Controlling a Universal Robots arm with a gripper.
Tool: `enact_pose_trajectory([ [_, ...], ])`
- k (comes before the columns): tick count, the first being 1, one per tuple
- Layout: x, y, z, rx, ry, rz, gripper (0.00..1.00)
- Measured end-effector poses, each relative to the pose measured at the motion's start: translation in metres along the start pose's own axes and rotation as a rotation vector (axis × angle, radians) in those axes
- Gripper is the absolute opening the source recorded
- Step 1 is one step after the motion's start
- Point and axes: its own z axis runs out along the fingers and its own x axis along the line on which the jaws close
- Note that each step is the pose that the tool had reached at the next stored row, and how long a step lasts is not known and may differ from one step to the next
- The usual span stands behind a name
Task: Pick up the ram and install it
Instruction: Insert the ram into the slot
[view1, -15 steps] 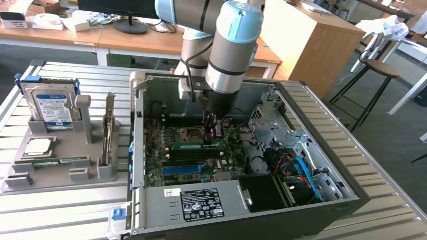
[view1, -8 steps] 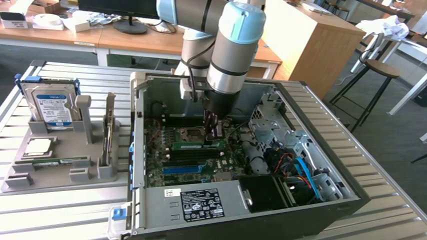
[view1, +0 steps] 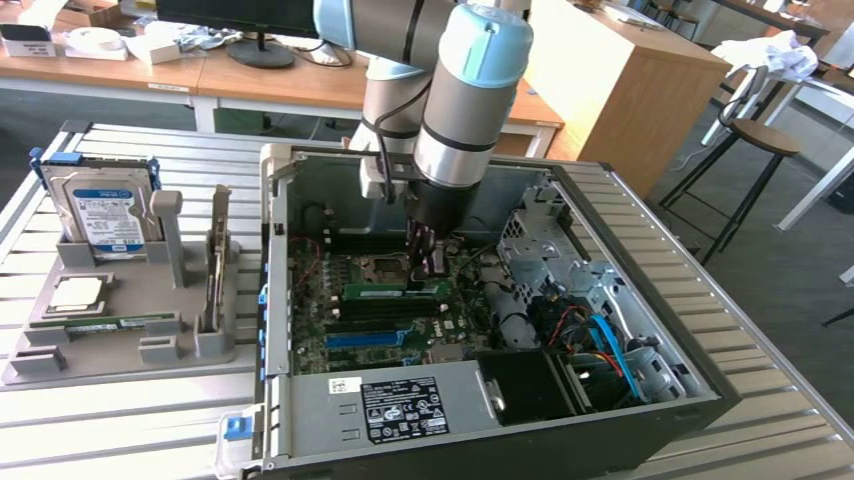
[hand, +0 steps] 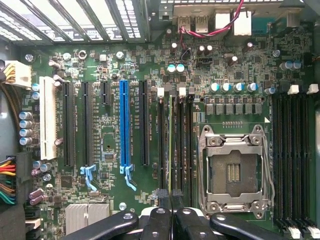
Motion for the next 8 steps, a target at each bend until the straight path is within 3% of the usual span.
enact_pose_trajectory([
  [8,0.0003,-0.0003,0.0002,-0.0035,0.0,-0.001,0.11],
])
